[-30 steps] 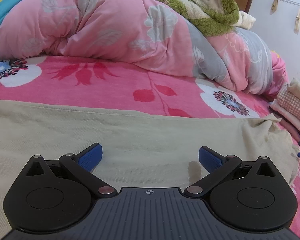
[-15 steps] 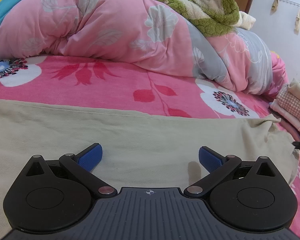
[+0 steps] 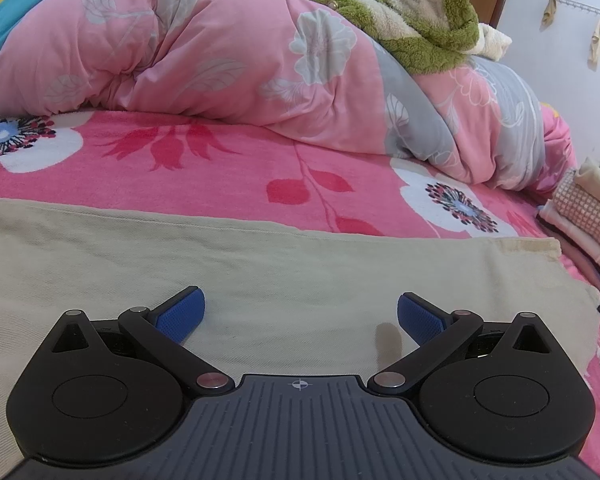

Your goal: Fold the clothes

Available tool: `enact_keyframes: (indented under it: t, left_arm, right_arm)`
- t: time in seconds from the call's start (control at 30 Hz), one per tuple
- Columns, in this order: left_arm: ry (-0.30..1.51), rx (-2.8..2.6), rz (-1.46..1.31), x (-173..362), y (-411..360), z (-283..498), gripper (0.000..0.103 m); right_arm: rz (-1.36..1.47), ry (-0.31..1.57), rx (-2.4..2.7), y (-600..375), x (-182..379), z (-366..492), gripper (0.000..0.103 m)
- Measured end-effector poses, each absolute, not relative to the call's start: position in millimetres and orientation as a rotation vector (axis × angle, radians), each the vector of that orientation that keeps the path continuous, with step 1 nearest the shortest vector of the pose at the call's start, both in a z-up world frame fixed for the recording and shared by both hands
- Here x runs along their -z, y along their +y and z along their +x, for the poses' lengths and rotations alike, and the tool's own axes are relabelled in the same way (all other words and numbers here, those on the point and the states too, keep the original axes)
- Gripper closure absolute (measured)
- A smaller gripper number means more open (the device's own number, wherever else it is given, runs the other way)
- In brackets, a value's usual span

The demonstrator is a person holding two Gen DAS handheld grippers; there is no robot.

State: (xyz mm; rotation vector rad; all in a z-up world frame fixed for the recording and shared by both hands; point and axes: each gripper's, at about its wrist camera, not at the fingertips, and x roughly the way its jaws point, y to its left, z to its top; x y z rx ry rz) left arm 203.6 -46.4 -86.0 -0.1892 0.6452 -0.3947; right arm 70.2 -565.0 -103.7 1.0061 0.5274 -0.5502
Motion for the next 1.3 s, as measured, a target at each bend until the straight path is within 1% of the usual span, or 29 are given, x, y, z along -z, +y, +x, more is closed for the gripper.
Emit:
enact_keyframes:
  t: [0.23,0.5,0.97,1.13,1.2,1.3]
  left_arm:
    - [0.645,0.395,-0.190,87,-46,203,0.000]
    - [0.645,0.394,-0.190,87,-46,204,0.000]
    - [0.645,0.394,-0.189,87,-46,204,0.000]
    - [0.645,0.394,-0.189,87,-46,204,0.000]
    - [0.645,0.394,-0.188,87,-46,204,0.000]
    - [0.644,0.393,-0.186,86,-46,204,0.000]
  right_arm:
    - [0.980,0.527,0.567,-563,106,65,0.103]
    - [0.910,0.468,0.574,-552,91,55,0.103]
    - [0.935,0.523,0.565,-564,109,64,0.102]
    - [0.928,0.453,0.644,-575,94,44,0.097]
    - [0.874,0.434,0.645,-577,81,44,0.097]
    - [0.741,0.459,0.570,-568,63,69,0.096]
